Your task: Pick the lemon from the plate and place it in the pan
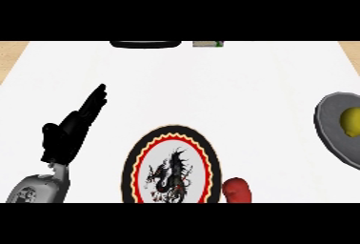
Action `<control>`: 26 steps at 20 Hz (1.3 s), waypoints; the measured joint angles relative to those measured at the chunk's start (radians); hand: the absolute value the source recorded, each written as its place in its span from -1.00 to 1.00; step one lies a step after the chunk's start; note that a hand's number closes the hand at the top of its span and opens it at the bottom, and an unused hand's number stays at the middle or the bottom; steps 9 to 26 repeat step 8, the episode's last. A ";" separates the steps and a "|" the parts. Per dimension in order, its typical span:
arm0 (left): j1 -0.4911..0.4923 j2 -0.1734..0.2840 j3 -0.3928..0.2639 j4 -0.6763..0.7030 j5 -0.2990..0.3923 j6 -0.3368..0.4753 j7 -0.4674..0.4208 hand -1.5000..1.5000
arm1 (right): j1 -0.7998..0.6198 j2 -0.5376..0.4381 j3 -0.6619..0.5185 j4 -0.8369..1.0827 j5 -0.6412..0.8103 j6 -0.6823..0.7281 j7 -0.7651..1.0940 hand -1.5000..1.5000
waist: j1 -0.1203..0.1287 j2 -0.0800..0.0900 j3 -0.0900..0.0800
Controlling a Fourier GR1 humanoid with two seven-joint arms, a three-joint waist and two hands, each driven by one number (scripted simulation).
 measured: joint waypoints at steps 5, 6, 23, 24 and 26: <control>-0.002 0.011 0.021 0.002 0.013 -0.014 0.003 0.00 | 0.079 0.011 -0.011 -0.046 -0.003 -0.004 -0.022 -1.00 | -0.009 -0.002 0.000; 0.005 0.012 0.022 0.000 0.013 -0.015 -0.002 0.00 | 0.097 0.014 -0.014 -0.053 -0.003 -0.006 -0.027 -1.00 | -0.009 -0.002 0.000; 0.004 0.010 0.023 0.005 0.009 -0.013 -0.001 0.00 | 0.126 0.022 -0.016 -0.069 0.001 -0.014 -0.040 -1.00 | -0.011 -0.002 0.000; 0.004 0.010 0.023 0.005 0.009 -0.013 -0.001 0.00 | 0.126 0.022 -0.016 -0.069 0.001 -0.014 -0.040 -1.00 | -0.011 -0.002 0.000; 0.004 0.010 0.023 0.005 0.009 -0.013 -0.001 0.00 | 0.126 0.022 -0.016 -0.069 0.001 -0.014 -0.040 -1.00 | -0.011 -0.002 0.000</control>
